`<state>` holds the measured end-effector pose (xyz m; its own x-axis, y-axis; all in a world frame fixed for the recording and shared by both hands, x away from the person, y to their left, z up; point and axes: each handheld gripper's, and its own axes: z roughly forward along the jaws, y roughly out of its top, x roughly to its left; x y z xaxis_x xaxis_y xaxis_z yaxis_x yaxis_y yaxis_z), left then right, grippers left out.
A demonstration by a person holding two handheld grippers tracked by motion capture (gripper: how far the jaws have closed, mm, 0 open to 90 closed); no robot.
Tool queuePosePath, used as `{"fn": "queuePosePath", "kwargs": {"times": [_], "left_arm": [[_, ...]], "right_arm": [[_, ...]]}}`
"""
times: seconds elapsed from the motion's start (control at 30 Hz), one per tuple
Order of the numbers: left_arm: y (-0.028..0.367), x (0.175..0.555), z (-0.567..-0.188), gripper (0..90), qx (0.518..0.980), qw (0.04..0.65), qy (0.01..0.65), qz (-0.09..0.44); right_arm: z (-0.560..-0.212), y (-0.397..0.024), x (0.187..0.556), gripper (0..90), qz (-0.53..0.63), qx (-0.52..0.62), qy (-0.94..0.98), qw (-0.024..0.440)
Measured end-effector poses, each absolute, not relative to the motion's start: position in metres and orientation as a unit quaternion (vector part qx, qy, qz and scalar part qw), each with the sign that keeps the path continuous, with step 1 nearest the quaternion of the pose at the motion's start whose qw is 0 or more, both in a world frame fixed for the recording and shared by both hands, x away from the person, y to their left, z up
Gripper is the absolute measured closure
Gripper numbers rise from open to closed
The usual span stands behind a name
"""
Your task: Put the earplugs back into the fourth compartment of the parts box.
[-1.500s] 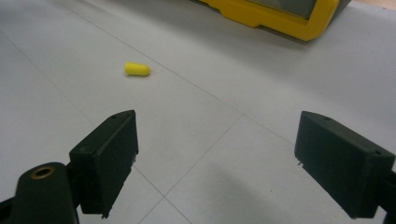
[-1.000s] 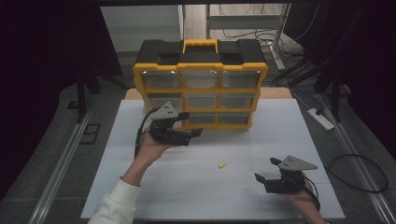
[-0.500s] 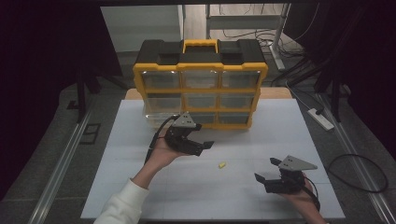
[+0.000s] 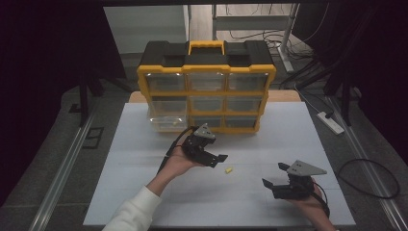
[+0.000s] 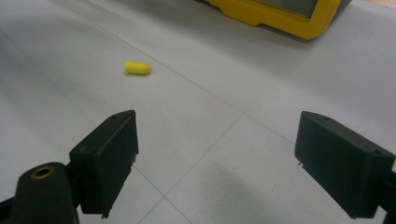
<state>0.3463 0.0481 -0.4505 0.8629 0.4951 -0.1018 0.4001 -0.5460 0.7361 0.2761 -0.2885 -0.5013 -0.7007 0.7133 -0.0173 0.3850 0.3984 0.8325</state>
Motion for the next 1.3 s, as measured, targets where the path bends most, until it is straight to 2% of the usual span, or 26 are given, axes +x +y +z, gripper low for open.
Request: {"fn": "queuePosePath", "kwargs": {"times": [0.23, 0.97, 1.3], "left_arm": [[0.03, 0.348, -0.471, 19.2, 0.896, 0.364, 0.247, 0.054], [-0.007, 0.351, -0.511, 20.1, 0.927, 0.295, 0.227, 0.047], [-0.009, 0.352, -0.516, 26.0, 0.933, 0.285, 0.218, 0.041]], "right_arm": [[-0.501, -0.288, 0.276, 14.3, 0.433, 0.337, 0.815, 0.189], [-0.502, -0.288, 0.276, 14.3, 0.429, 0.336, 0.817, 0.188], [-0.502, -0.288, 0.276, 14.3, 0.428, 0.335, 0.818, 0.189]]}}
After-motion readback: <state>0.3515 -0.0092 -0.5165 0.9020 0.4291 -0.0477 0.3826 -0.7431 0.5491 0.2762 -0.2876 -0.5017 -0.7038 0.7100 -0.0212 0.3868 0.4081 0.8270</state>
